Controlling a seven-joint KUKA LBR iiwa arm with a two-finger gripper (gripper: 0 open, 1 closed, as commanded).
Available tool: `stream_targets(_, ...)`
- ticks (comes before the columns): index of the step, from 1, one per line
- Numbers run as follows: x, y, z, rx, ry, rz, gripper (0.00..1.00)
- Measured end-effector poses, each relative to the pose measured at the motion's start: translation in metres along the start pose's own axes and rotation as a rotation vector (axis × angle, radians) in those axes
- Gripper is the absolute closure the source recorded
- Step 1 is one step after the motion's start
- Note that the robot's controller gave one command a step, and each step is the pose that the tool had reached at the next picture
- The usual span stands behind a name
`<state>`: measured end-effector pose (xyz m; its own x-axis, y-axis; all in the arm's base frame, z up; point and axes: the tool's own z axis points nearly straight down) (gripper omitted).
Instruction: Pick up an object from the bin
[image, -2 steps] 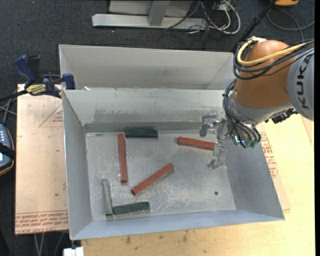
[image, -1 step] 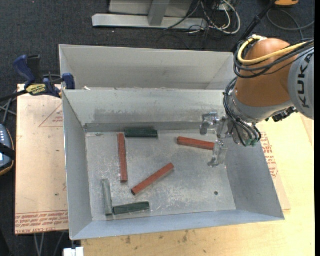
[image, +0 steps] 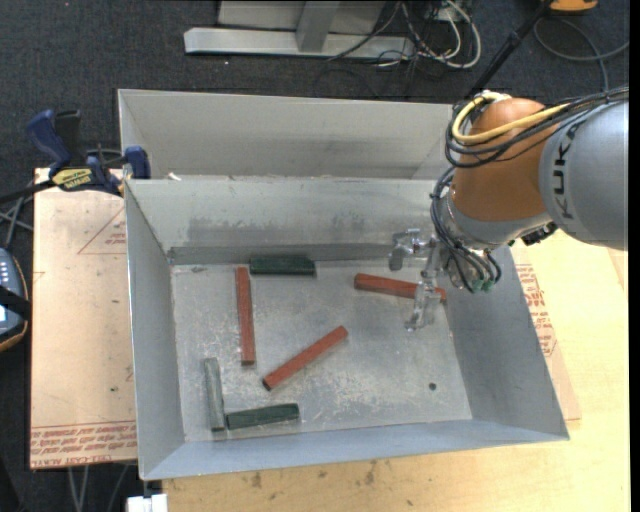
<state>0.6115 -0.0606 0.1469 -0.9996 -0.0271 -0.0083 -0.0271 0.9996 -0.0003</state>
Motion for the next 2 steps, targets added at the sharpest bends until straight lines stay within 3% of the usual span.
stream_targets(1,-0.0334,-0.0094,0.0819,-0.001,0.007,0.05,0.0)
stream_targets(2,-0.0365,-0.0092,0.077,-0.001,0.004,0.032,0.0)
